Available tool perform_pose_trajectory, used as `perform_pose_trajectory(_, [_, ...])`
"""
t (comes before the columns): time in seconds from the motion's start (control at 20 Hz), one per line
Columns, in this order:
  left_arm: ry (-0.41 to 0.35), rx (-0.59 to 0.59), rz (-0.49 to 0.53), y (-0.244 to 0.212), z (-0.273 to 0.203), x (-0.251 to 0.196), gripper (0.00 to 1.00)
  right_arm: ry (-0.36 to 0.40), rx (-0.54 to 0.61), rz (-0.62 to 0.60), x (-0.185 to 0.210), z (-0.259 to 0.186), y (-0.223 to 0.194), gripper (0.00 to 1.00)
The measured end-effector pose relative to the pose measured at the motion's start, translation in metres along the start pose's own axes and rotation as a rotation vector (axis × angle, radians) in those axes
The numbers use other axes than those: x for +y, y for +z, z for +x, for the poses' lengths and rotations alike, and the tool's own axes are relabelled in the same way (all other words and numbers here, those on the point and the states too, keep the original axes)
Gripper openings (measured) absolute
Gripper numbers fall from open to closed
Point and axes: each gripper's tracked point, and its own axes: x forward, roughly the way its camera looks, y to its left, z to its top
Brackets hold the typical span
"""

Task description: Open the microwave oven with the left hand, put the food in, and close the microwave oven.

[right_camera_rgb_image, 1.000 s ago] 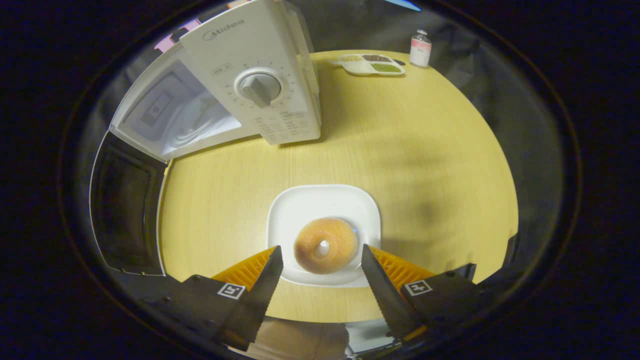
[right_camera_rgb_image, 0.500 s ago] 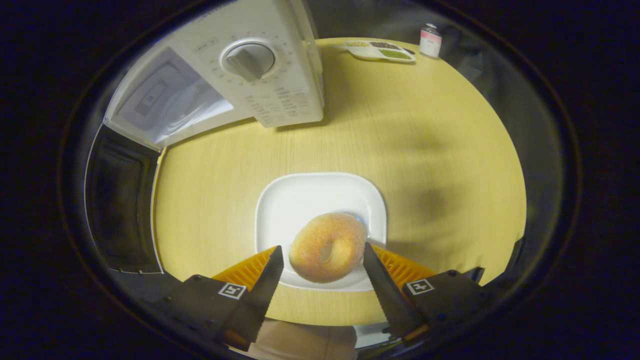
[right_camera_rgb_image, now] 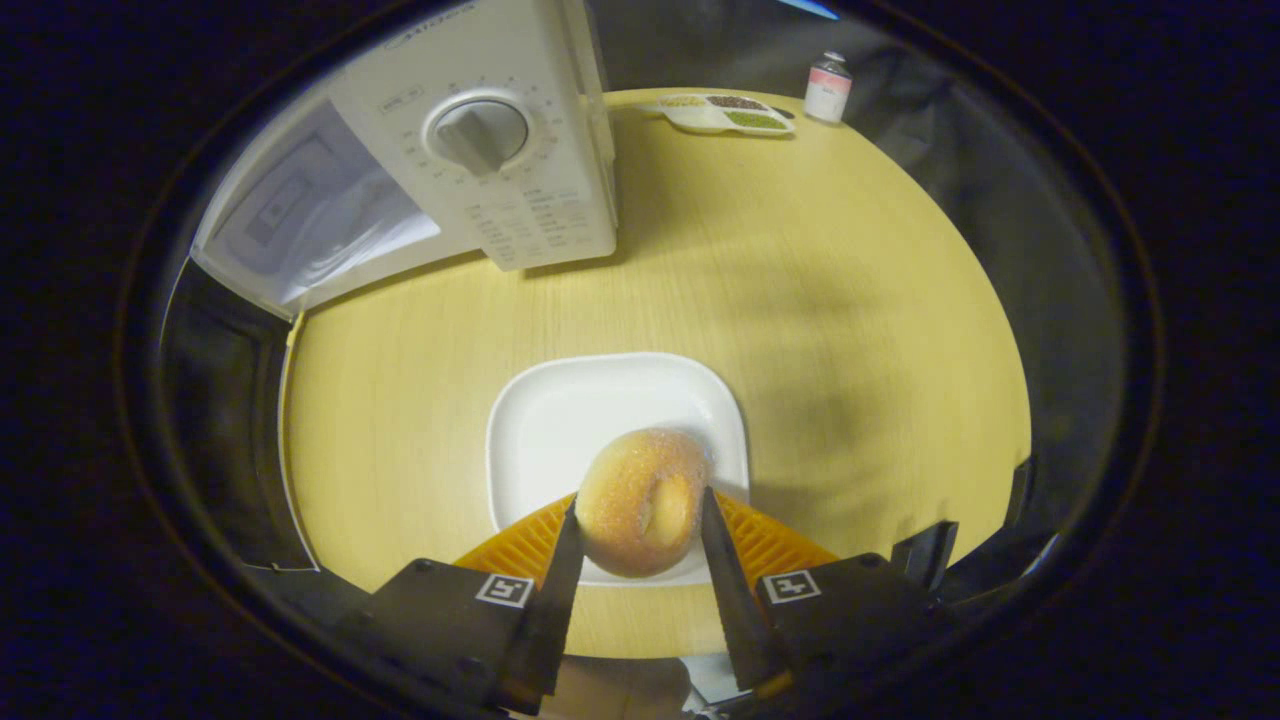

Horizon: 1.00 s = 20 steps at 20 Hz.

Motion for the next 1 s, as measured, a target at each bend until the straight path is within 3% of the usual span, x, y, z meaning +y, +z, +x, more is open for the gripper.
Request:
perform_pose_trajectory(0.05, [-0.022,0.004,0.012,0.001,0.005,0.000,0.94,-0.001,-0.014,0.010,0.005,-0.005,0.000,0.68])
perform_pose_trajectory(0.2, [-0.083,0.014,0.052,-0.002,0.025,-0.001,0.90,-0.008,-0.059,0.016,0.024,-0.020,0.002,0.68])
perform_pose_trajectory(0.45, [-0.193,0.056,0.077,-0.015,0.056,-0.013,0.94,0.029,-0.129,0.027,0.083,-0.041,-0.005,0.68])
perform_pose_trajectory(0.5, [-0.212,0.068,0.079,-0.019,0.061,-0.014,0.90,0.039,-0.146,0.025,0.097,-0.044,-0.007,0.68])
perform_pose_trajectory(0.55, [-0.231,0.081,0.080,-0.023,0.066,-0.014,0.94,0.045,-0.160,0.021,0.108,-0.048,-0.008,0.68])
perform_pose_trajectory(0.85, [-0.301,0.133,0.102,-0.044,0.079,-0.010,0.94,0.102,-0.234,0.020,0.179,-0.061,-0.010,0.68])
perform_pose_trajectory(1.0, [-0.327,0.180,0.058,-0.054,0.081,-0.007,0.94,0.149,-0.303,0.076,0.210,-0.067,0.007,0.67])
